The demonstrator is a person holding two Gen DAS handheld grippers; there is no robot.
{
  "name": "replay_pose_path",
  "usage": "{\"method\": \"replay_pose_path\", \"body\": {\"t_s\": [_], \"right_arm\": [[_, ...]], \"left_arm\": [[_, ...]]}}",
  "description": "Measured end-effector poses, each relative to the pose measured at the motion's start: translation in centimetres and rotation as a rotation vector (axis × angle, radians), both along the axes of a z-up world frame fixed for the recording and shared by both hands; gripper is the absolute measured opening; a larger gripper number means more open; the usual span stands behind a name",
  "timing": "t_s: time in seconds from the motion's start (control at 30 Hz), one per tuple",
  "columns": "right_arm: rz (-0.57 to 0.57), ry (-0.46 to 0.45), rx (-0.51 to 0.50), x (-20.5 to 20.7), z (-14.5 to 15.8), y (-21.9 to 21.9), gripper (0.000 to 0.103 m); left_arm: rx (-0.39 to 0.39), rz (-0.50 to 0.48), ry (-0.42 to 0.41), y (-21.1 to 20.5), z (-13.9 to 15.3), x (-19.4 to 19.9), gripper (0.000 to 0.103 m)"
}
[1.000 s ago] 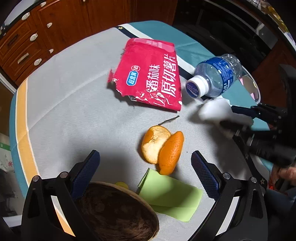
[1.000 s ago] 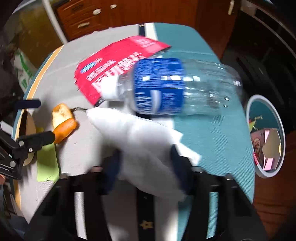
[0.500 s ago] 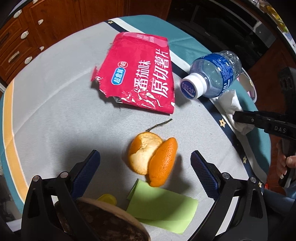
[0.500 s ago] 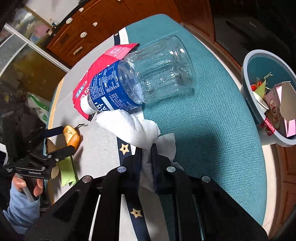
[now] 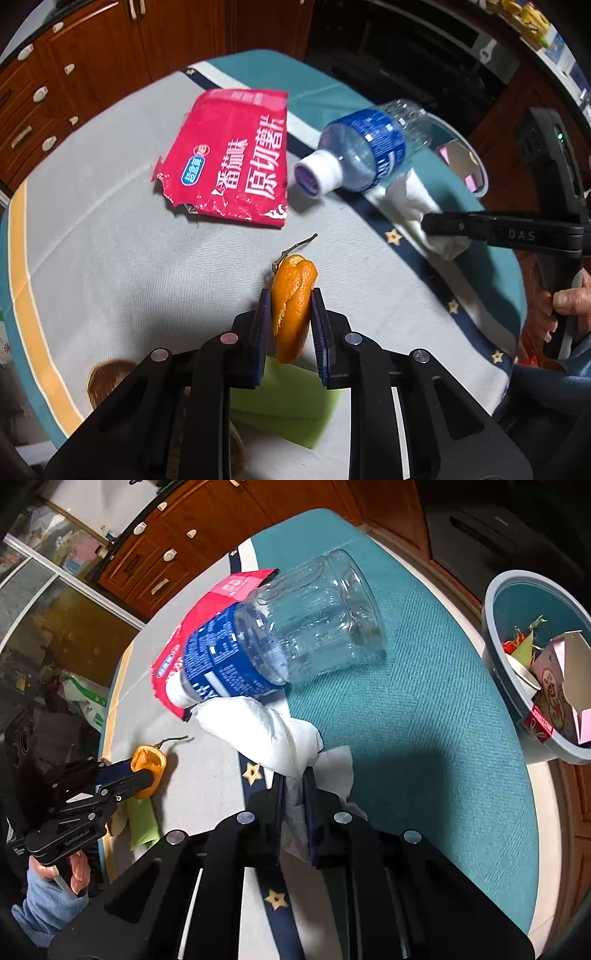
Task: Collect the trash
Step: 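Carry the paper towel and orange peel over the teal bin and release them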
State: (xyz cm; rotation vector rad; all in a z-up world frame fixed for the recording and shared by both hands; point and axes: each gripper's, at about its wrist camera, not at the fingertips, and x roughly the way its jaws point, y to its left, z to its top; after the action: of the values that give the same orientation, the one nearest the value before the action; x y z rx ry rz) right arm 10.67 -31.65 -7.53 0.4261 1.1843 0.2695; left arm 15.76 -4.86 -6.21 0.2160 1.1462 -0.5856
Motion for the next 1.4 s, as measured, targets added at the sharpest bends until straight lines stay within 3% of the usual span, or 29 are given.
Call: {"method": "replay_pose_path", "body": {"t_s": [0.17, 0.4, 0.77, 1.0, 1.4], "right_arm": [[-0.024, -0.019, 0.094, -1.2, 1.3, -1.7, 0.010], [-0.101, -0.093, 0.171, -2.7, 4.3, -6.4, 0.010], [-0.310, -0.216, 0.140, -4.2, 8.8, -18.5, 0.010], [-0.373, -0.161, 0.153, -1.8, 6.1, -23.4, 0.010], [-0.402, -0.052, 0.208, 1.2, 0.0, -25.5, 0.012]], "left_arm": [[-0.022, -0.005, 0.003, -0.5, 1.7, -0.9, 0.022], [-0.055, -0.094, -0.032, -4.6, 4.8, -2.5, 0.022], [-0.046, -0.269, -0.054, -17.6, 6.8, -1.3, 0.022], [-0.006, -0.293, -0.001, -25.7, 4.2, 1.4, 0.022], [0.055, -0.333, 0.075, -32.2, -0.4, 4.3, 0.022]]}}
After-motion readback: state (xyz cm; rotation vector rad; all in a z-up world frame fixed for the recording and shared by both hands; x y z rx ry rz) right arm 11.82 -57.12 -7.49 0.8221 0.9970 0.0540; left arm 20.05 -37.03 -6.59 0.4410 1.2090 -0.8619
